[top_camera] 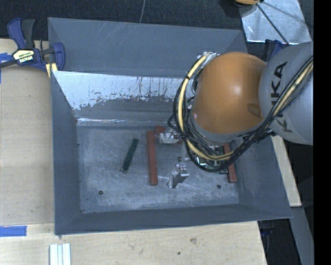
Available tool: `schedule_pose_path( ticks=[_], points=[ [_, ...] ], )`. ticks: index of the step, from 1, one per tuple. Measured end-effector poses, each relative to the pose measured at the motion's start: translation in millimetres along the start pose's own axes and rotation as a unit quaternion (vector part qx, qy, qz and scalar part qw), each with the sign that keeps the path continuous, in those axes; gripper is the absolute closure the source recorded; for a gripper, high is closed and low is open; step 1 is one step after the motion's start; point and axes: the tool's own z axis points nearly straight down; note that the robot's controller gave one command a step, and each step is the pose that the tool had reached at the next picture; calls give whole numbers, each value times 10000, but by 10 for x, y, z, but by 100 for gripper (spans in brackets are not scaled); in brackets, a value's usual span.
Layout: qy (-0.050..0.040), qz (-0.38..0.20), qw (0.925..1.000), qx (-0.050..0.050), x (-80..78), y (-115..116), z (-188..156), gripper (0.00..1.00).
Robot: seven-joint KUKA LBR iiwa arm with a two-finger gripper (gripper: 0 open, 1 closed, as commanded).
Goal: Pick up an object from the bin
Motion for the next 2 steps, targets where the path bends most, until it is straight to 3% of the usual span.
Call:
schedule_pose_path(
  ticks=[1, 2],
  points=[
    [-42, 14, 10000, -5, -17, -4, -39, 0],
    [-69, -363, 9993, 0, -191, 129, 259, 0]
  ],
)
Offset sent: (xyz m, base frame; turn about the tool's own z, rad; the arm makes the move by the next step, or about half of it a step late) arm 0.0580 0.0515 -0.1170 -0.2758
